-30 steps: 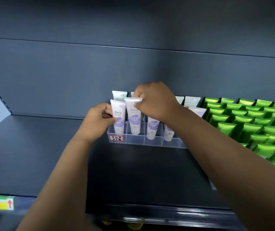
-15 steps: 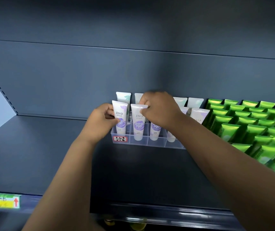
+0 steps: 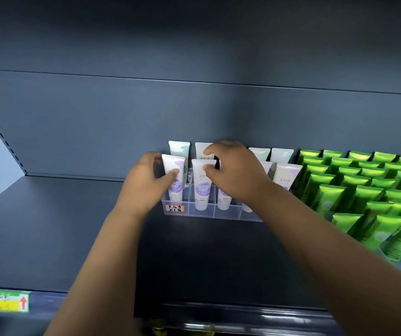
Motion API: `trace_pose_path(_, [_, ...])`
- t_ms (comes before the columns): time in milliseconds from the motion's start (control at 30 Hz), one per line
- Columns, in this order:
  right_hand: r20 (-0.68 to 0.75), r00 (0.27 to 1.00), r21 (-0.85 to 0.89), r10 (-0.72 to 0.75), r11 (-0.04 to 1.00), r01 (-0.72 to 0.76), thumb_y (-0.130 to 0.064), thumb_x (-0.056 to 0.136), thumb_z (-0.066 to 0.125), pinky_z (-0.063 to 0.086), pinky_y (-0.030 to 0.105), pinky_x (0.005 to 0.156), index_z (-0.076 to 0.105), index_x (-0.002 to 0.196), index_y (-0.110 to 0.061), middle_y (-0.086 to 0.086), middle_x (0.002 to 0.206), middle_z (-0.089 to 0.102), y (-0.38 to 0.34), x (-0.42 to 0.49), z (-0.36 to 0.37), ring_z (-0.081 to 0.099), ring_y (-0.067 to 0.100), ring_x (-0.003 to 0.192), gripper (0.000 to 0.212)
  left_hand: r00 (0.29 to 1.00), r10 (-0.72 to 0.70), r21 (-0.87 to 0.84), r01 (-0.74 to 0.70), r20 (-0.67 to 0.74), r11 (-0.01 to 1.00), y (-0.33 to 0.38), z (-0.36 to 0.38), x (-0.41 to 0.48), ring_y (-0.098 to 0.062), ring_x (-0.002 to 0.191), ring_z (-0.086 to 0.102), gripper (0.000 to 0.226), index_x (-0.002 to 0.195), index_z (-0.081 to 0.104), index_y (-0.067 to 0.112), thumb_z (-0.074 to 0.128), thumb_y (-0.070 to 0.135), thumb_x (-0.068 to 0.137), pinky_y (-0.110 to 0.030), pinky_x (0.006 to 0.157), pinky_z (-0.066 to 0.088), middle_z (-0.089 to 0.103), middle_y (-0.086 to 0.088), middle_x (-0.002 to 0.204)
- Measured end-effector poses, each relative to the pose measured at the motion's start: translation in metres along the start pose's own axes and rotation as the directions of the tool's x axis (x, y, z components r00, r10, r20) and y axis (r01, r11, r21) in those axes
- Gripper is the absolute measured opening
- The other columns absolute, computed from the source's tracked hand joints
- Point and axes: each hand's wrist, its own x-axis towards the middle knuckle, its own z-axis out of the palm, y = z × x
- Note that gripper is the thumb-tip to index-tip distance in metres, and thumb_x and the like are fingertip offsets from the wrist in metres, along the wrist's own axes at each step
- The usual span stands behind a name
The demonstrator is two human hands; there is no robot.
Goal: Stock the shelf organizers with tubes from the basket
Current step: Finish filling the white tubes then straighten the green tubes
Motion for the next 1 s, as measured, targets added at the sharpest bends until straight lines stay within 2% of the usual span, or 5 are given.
trace_pose_path(100, [-0.047, 0.998, -0.095, -0.045, 0.995, 0.041, -0.045, 0.095, 0.054, 0.05, 0.035, 0.091, 0.062, 0.125, -0.02, 0.0, 0.12, 0.067, -0.006, -0.008, -0.01, 0.06, 0.025, 0.111, 0.04, 0.974, 0.198, 0.328, -0.151, -0.114, 0.933, 0.013, -0.009, -0.004, -0.027, 0.128, 0.052, 0.064, 0.141, 0.048, 0.019, 0.056, 0.061, 0.094, -0.046, 0.101, 0.047, 0.057, -0.001, 0.14])
trace_pose_path(267, [-0.02, 0.999, -0.218, -0.032, 0.976, 0.027, -0.055, 0.101, 0.039, 0.042, 0.039, 0.105, 0.053, 0.137, -0.017, 0.003, 0.133, 0.062, -0.017, -0.014, -0.024, 0.056, 0.026, 0.122, 0.055, 0.903, 0.41, 0.58, -0.268, -0.127, 0.769, 0.043, -0.013, -0.006, -0.029, 0.141, 0.043, 0.066, 0.144, 0.049, 0.014, 0.04, 0.061, 0.099, -0.053, 0.119, 0.03, 0.054, -0.005, 0.147])
trace_pose_path(433, [0.019, 1.0, -0.096, 0.02, 0.995, -0.018, -0.052, 0.102, 0.041, 0.048, 0.04, 0.099, 0.057, 0.129, -0.018, 0.003, 0.127, 0.063, -0.028, -0.001, -0.037, 0.057, 0.025, 0.118, 0.047, 0.879, 0.441, 0.534, -0.29, -0.18, 0.794, 0.059, -0.018, -0.007, -0.03, 0.139, 0.047, 0.059, 0.136, 0.057, 0.012, 0.038, 0.055, 0.1, -0.053, 0.117, 0.033, 0.06, -0.007, 0.141])
trace_pose_path(667, [0.069, 0.995, 0.165, 0.068, 0.983, -0.079, -0.036, 0.093, 0.057, 0.055, 0.039, 0.087, 0.069, 0.103, -0.017, 0.003, 0.104, 0.073, -0.029, 0.063, -0.02, 0.067, 0.026, 0.098, 0.024, 0.93, 0.353, 0.422, -0.282, -0.099, 0.862, 0.046, -0.013, -0.001, -0.034, 0.116, 0.055, 0.036, 0.129, 0.062, 0.014, 0.059, 0.031, 0.097, -0.047, 0.091, 0.051, 0.065, -0.005, 0.127])
trace_pose_path(1000, [0.183, 0.983, 0.029, 0.017, 0.999, -0.023, -0.014, 0.078, 0.066, 0.057, 0.037, 0.09, 0.074, 0.104, -0.024, -0.001, 0.107, 0.073, -0.031, 0.115, 0.013, 0.068, 0.025, 0.1, 0.029, 0.957, 0.289, 0.373, -0.258, -0.029, 0.891, 0.02, -0.011, 0.019, -0.034, 0.103, 0.06, 0.047, 0.127, 0.066, 0.015, 0.06, 0.001, 0.083, -0.044, 0.081, 0.052, 0.067, -0.011, 0.115])
